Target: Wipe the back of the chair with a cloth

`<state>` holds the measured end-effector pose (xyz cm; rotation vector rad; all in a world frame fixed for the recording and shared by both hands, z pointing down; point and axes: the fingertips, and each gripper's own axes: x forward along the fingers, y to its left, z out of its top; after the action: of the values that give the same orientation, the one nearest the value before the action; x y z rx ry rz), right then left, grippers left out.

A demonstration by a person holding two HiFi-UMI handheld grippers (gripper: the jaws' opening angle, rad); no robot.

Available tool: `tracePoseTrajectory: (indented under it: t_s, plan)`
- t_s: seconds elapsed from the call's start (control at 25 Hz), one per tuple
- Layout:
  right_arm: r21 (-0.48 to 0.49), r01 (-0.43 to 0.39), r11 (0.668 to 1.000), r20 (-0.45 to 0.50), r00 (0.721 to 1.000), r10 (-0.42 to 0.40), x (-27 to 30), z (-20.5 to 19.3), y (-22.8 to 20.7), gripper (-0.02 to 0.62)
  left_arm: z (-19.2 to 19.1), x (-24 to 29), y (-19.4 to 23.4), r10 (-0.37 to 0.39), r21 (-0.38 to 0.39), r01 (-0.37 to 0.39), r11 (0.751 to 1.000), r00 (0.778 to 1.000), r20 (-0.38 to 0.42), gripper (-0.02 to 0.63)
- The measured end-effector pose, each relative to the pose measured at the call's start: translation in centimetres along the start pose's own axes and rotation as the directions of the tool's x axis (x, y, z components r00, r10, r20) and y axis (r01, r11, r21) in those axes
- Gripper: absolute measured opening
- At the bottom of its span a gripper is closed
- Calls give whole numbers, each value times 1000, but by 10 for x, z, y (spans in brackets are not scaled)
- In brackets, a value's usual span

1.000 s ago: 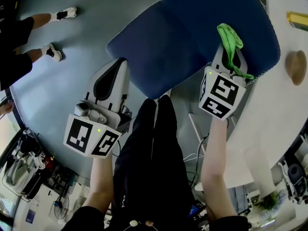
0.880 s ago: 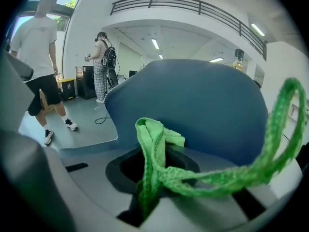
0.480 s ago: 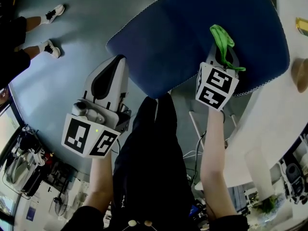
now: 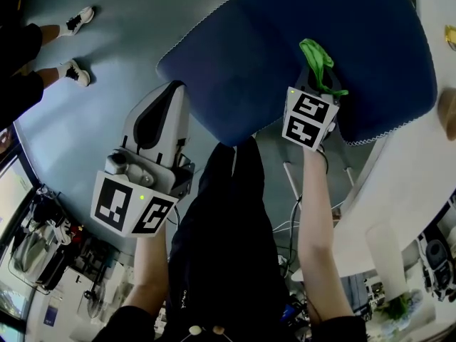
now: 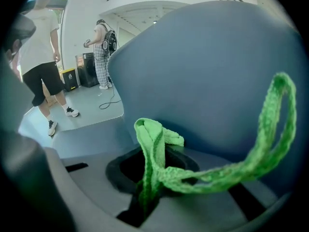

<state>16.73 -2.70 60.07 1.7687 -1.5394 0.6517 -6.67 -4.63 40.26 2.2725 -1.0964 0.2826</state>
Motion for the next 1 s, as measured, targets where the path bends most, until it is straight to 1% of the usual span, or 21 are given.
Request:
tracePoseTrajectory:
  t_s: [0.2,0.4,1.0]
  plan:
    - [18,-16,1000,-35,999,17,10,-17,1,44,0,0,-6,-8,4,8,1000,1000,1,2]
    - [40,-25,999,-52,998,27,19,-24,6,44,-3,-1,-3,-1,7,1,1000,1000,-6,2]
    - [29,-50,998,-112,992,53,42,-55,19,44,-10,-7,2,6,0,-6,1000,1000,-2,2]
